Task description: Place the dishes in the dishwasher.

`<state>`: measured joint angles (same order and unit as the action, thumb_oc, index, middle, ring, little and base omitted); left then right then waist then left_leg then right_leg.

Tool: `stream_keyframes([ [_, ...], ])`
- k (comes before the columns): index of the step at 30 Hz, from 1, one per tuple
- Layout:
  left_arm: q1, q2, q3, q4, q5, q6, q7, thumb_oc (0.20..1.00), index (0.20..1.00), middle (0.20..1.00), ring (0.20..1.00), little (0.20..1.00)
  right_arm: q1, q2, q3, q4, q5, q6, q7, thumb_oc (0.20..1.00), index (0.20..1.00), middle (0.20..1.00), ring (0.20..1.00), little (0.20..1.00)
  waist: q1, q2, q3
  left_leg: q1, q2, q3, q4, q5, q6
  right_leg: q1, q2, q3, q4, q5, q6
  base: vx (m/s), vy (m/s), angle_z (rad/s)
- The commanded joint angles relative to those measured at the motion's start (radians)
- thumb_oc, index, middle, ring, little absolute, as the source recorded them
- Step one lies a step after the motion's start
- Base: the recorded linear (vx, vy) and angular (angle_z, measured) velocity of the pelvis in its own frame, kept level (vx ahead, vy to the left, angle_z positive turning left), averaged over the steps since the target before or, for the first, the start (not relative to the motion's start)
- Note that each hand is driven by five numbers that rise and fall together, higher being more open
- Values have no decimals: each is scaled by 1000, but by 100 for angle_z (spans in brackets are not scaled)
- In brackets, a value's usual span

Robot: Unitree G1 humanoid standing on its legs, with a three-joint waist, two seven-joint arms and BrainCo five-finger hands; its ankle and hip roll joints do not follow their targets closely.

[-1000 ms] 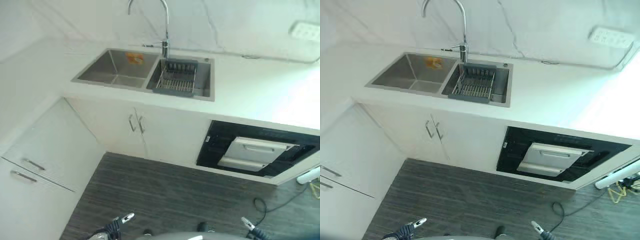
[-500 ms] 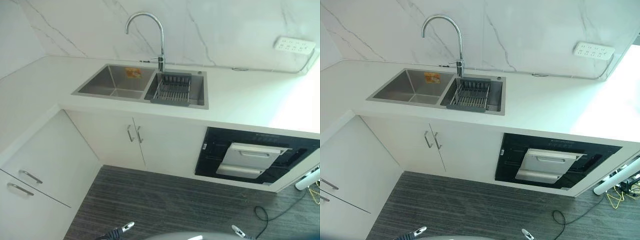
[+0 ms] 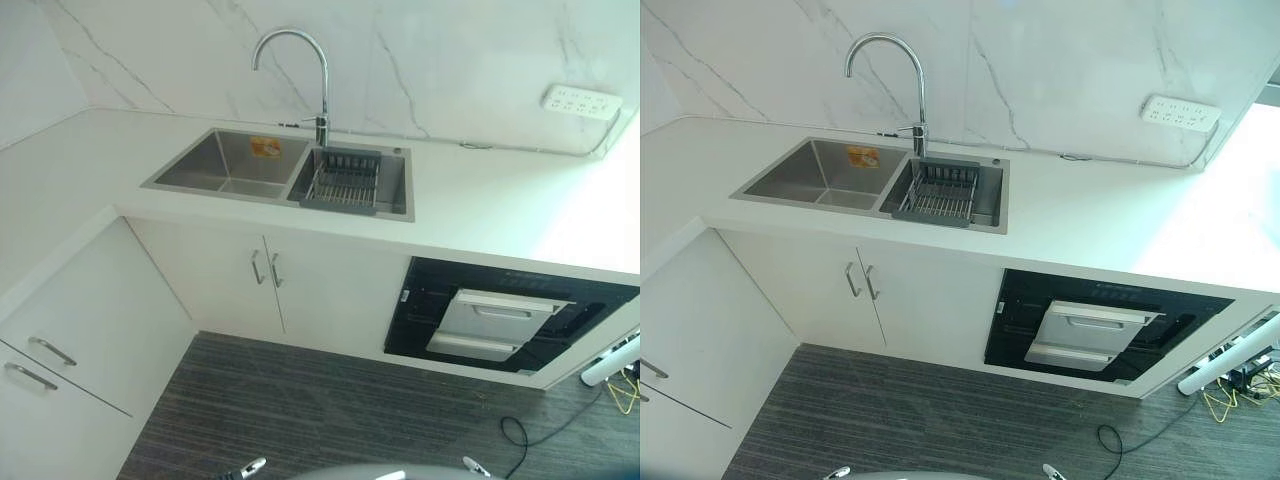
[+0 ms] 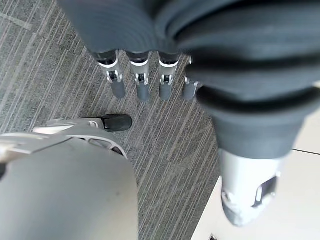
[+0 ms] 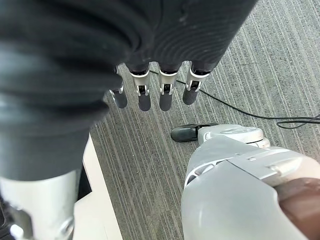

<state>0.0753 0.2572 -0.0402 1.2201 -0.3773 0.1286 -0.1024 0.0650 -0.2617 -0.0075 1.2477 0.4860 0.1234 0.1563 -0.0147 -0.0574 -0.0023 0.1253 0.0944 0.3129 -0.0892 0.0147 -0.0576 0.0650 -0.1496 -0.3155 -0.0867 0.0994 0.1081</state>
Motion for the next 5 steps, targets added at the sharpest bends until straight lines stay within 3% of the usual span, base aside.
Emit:
stream_keyframes([
  [1,-69,-11,11,41,-35,-23,-1,1000,1000,1000,1000,1000,-82,-12,30,47,-24,0,-2,1000,1000,1000,1000,1000,7,27,43,-17,27,-47,2,-19,-29,60,4,12,-1,-75,44,0,0,0],
  [5,-70,-9,12,35,-30,-27,-3,1000,1000,1000,1000,1000,-83,-11,36,45,-28,3,-2,1000,1000,1000,1000,1000,9,28,43,-14,28,-47,2,-19,-29,63,3,10,-1,-76,44,0,0,0],
])
